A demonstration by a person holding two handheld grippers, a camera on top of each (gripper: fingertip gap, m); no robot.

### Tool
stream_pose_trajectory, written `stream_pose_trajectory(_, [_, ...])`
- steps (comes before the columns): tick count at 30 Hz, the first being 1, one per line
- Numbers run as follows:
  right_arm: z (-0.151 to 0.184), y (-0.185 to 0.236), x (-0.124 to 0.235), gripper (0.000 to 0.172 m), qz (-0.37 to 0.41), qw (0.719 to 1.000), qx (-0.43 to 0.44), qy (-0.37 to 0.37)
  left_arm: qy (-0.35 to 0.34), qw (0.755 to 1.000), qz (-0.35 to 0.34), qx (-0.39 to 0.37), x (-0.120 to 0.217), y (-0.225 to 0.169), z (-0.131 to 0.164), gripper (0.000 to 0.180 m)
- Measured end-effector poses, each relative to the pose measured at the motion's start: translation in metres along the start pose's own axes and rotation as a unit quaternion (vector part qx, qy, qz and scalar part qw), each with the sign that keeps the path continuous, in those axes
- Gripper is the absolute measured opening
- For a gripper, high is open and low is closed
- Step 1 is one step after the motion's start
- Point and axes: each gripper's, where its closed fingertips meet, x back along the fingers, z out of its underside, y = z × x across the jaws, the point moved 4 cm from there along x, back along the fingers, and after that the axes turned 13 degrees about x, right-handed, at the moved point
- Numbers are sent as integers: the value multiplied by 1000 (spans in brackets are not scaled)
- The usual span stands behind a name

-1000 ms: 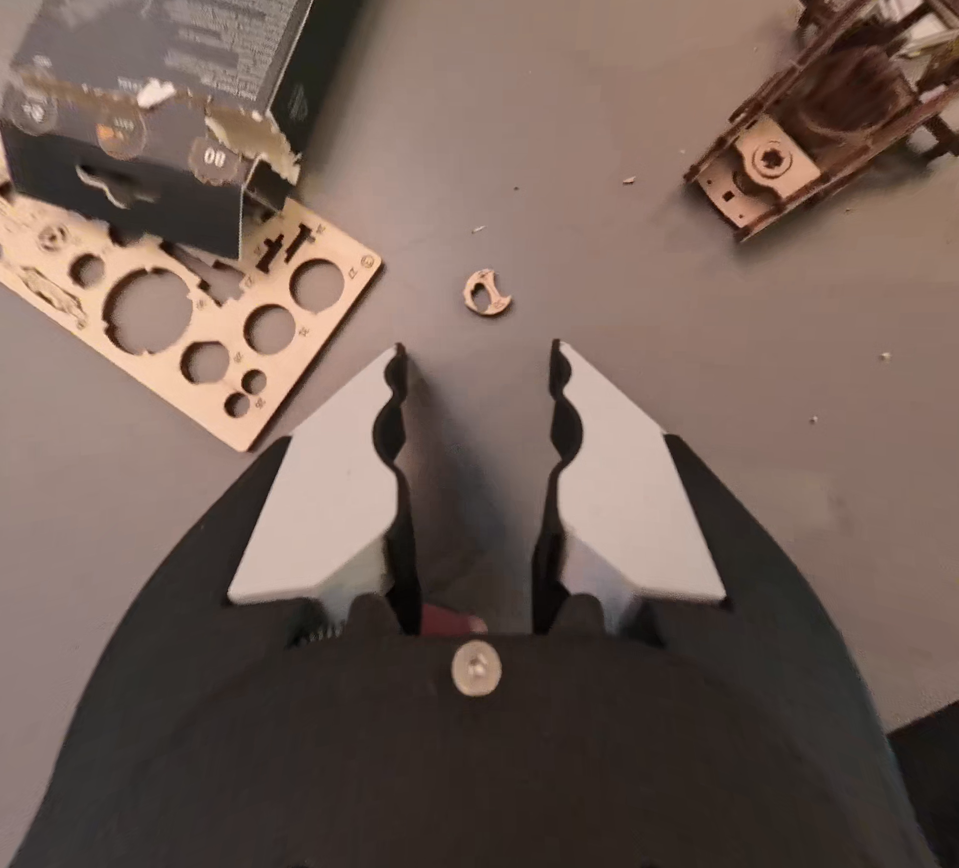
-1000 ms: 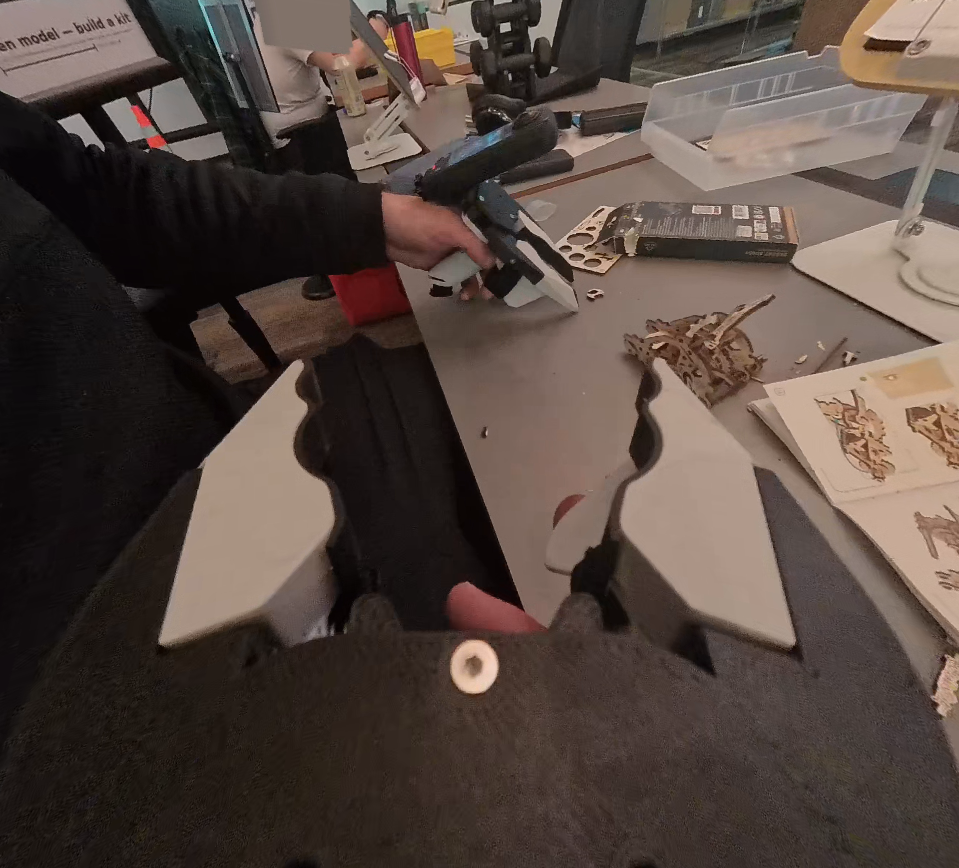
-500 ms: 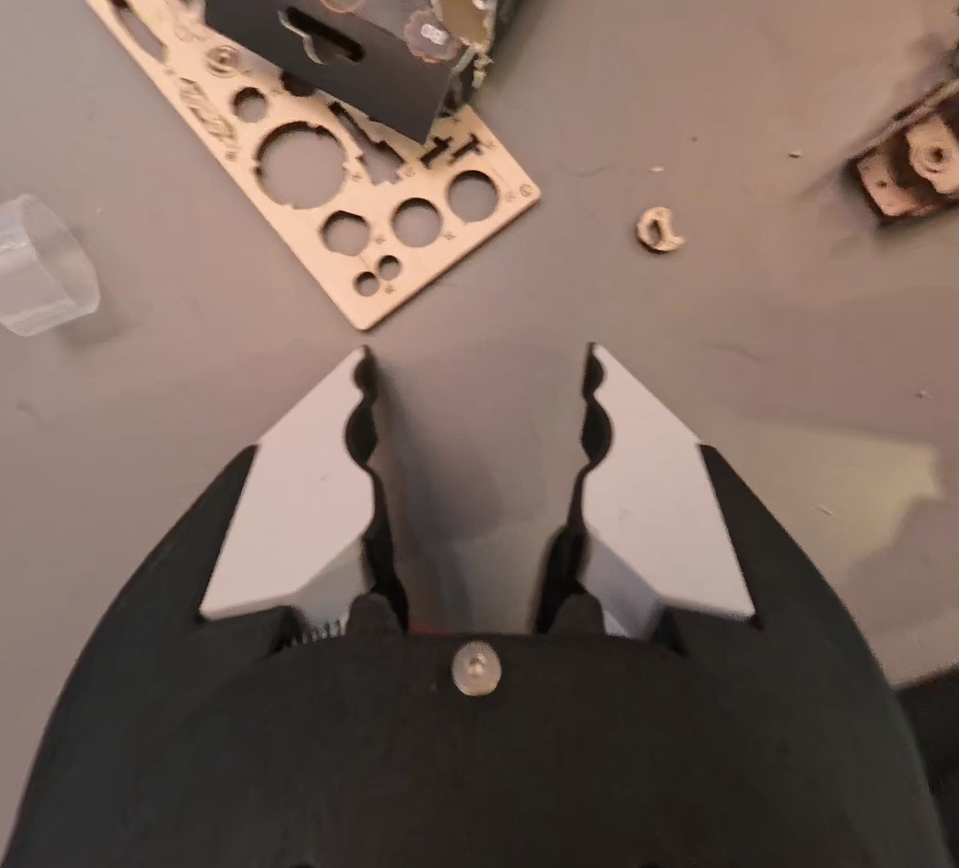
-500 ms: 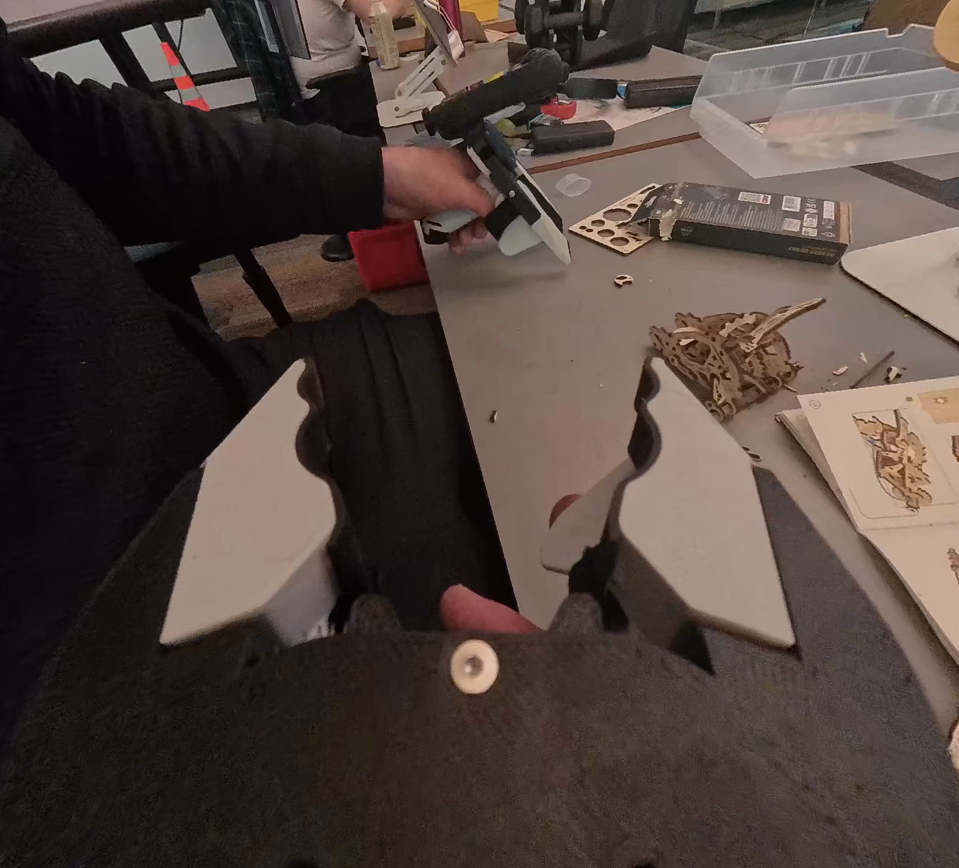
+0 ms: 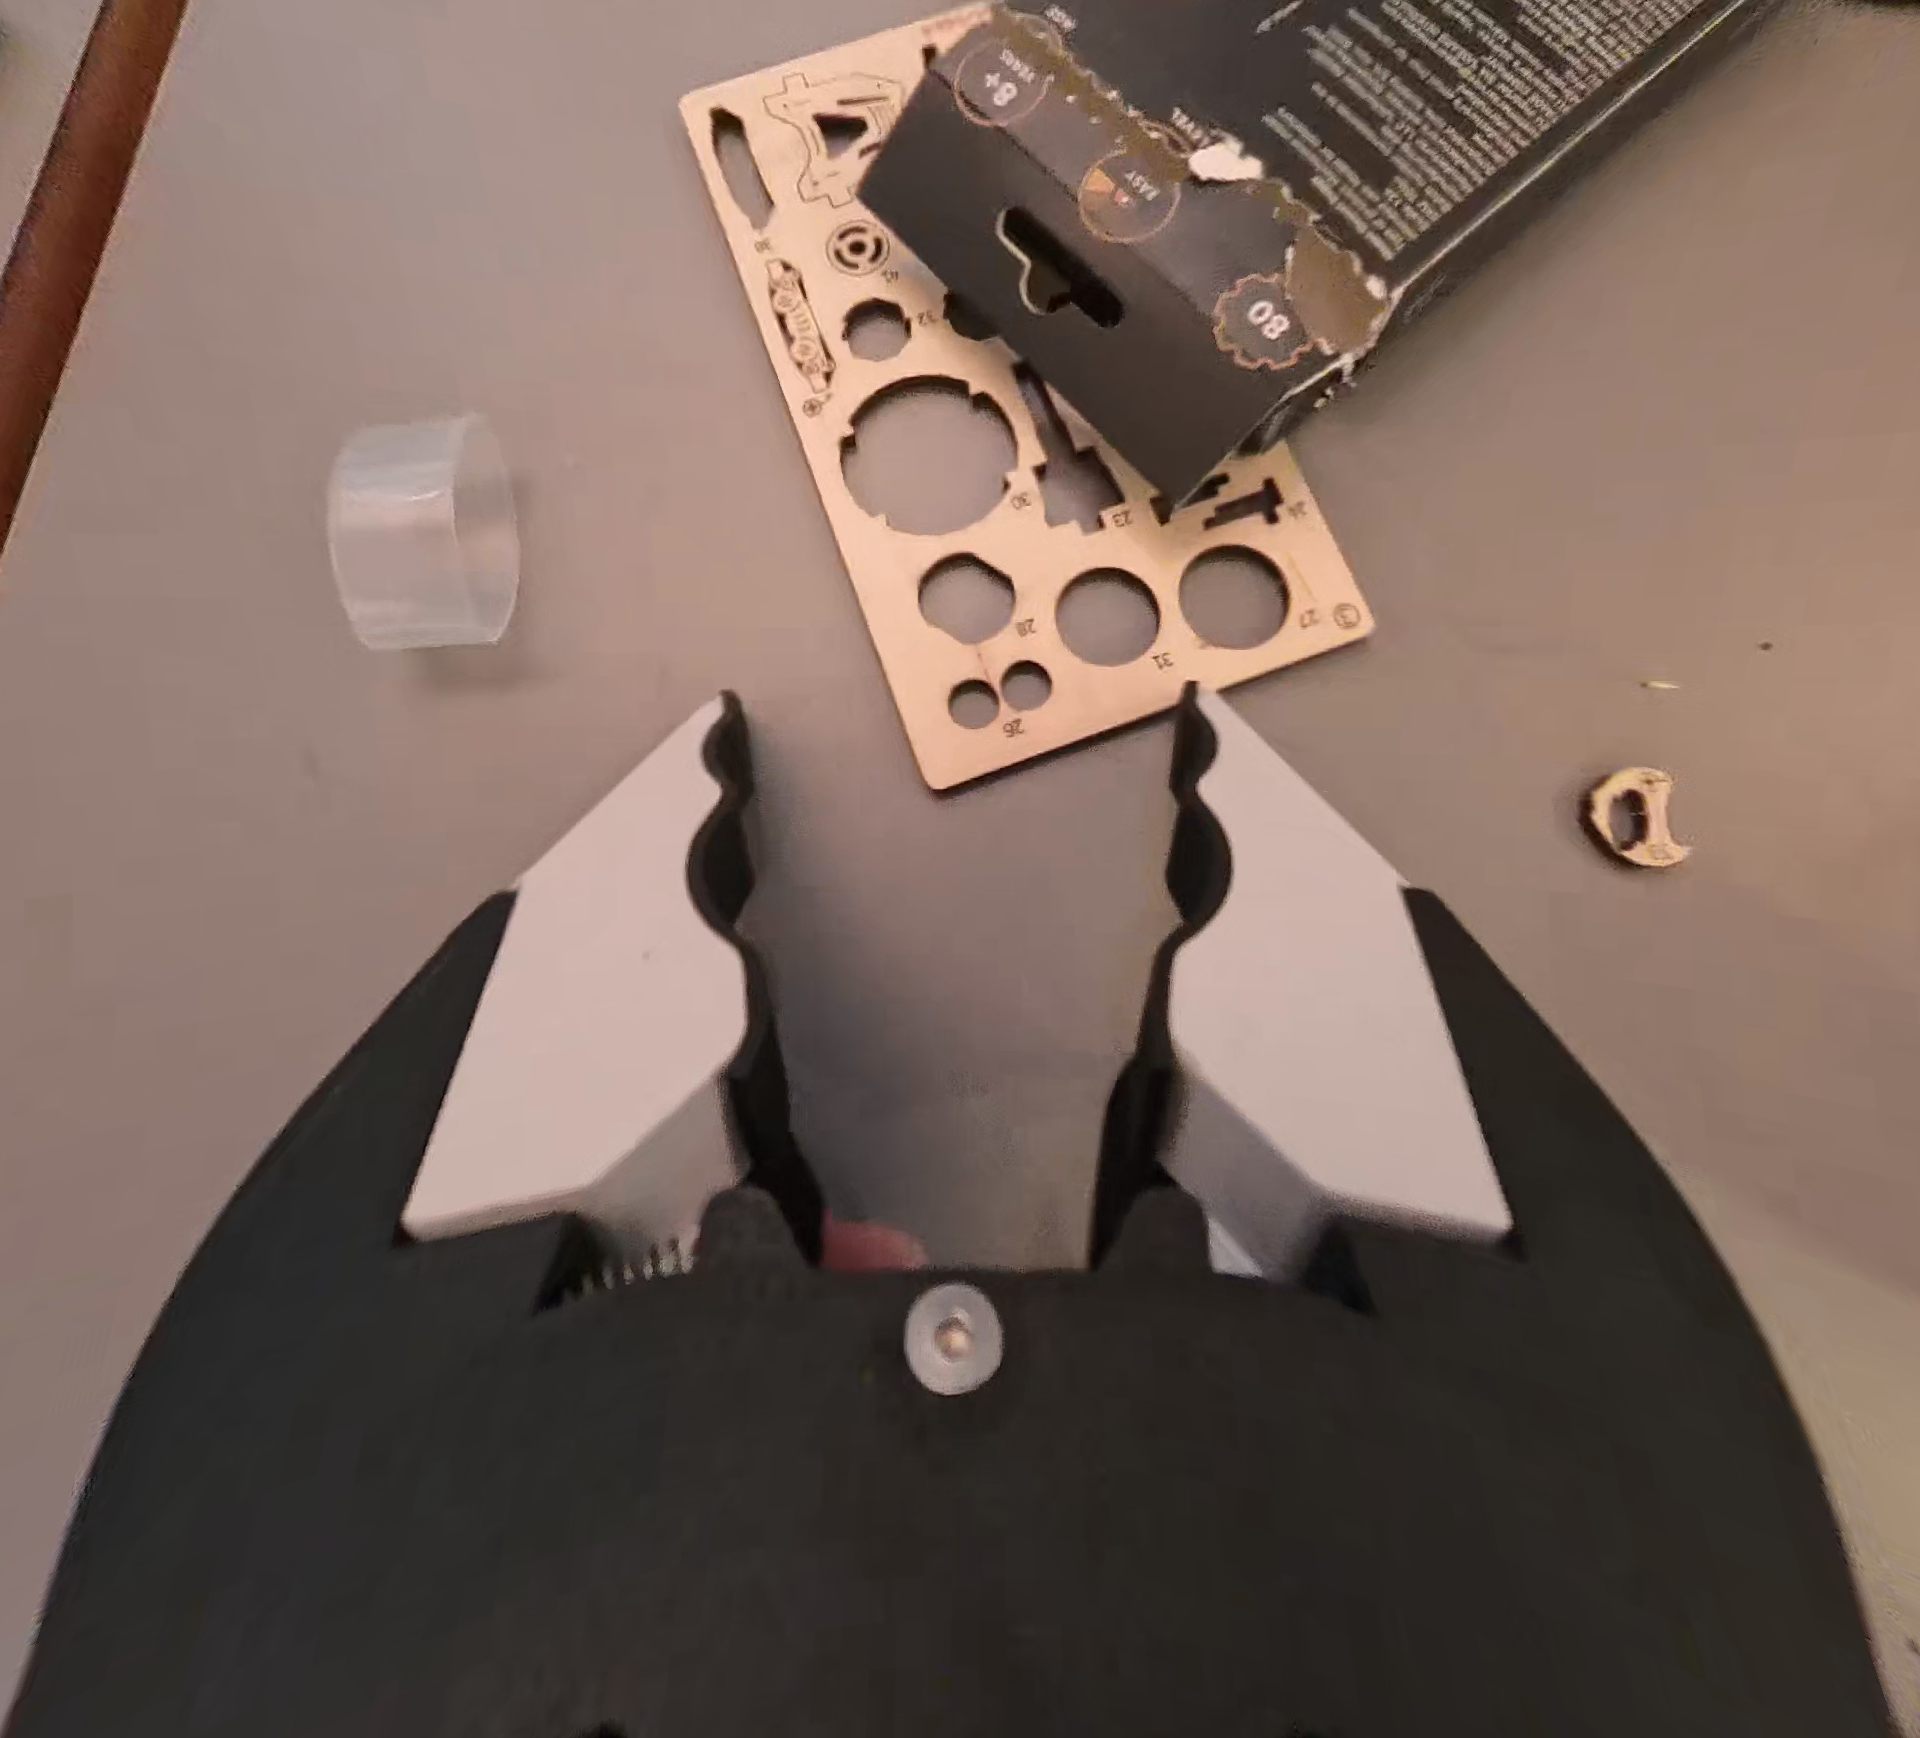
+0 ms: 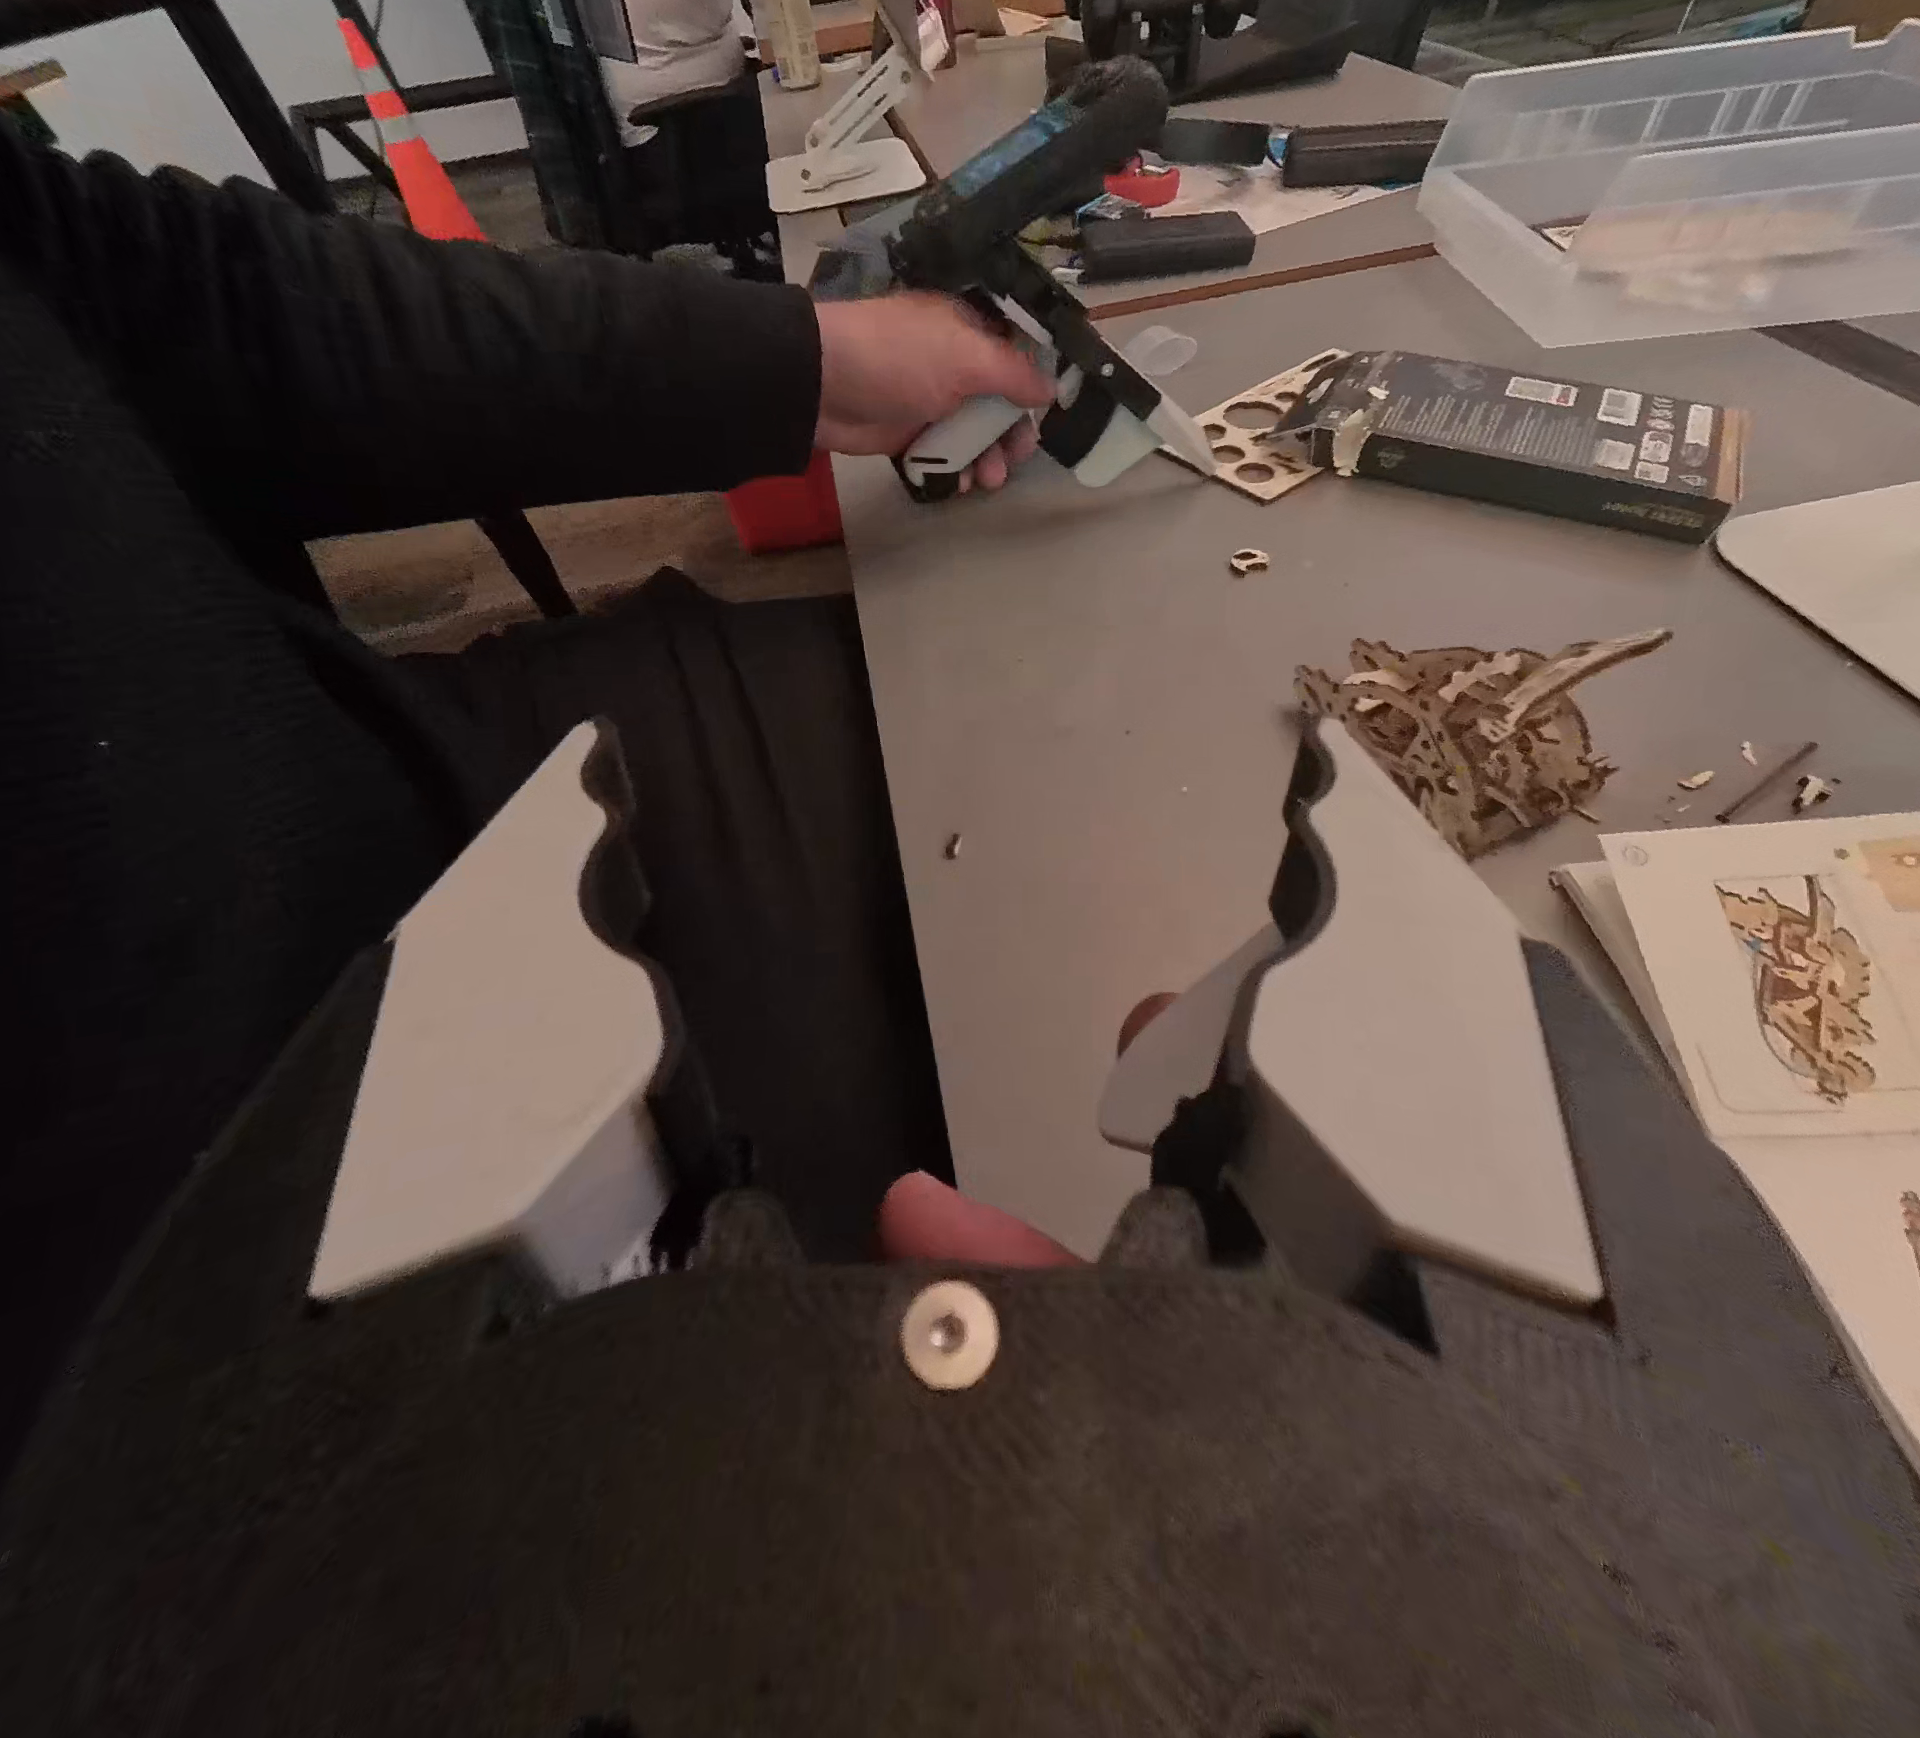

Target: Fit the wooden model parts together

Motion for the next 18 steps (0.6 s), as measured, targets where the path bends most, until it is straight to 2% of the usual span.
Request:
stream_pose_trajectory(2, [-2,-3,-4,121,-3,1000,4,0,-6,1000,-24,-19,4,0,1,77])
stream_pose_trajectory(4, [-5,-4,-8,121,-10,1000,12,-5,-10,998,-3,-62,8,-8,6,63])
stream_pose_trajectory(5, [-6,-5,-10,121,-15,1000,16,-8,17,998,20,-50,9,-13,10,77])
stream_pose_trajectory(6, [-8,-5,-13,120,-20,1000,20,-11,24,998,38,-36,8,-13,8,73])
stream_pose_trajectory(7, [-9,-6,-15,120,-24,999,23,-14,17,1000,18,-11,5,-6,6,70])
stream_pose_trajectory(8, [-10,-7,-18,120,-28,999,23,-16,12,1000,0,-6,5,0,3,56])
stream_pose_trajectory(9, [-10,-8,-20,121,-32,999,21,-15,18,1000,1,-12,6,-1,4,52])
stream_pose_trajectory(11, [-8,-10,-26,121,-43,999,20,-10,1,999,-42,-32,10,6,4,47])
stream_pose_trajectory(13, [-8,-11,-31,121,-50,998,21,-7,-12,998,-48,-24,11,6,6,46])
stream_pose_trajectory(15, [-8,-11,-35,120,-56,998,22,-8,-5,999,-23,-31,11,0,8,35])
stream_pose_trajectory(16, [-8,-11,-37,120,-59,998,23,-7,-5,999,-5,-41,10,-4,8,39])
stream_pose_trajectory(18, [-8,-12,-41,121,-61,998,26,-3,-8,999,38,8,4,-13,4,47])
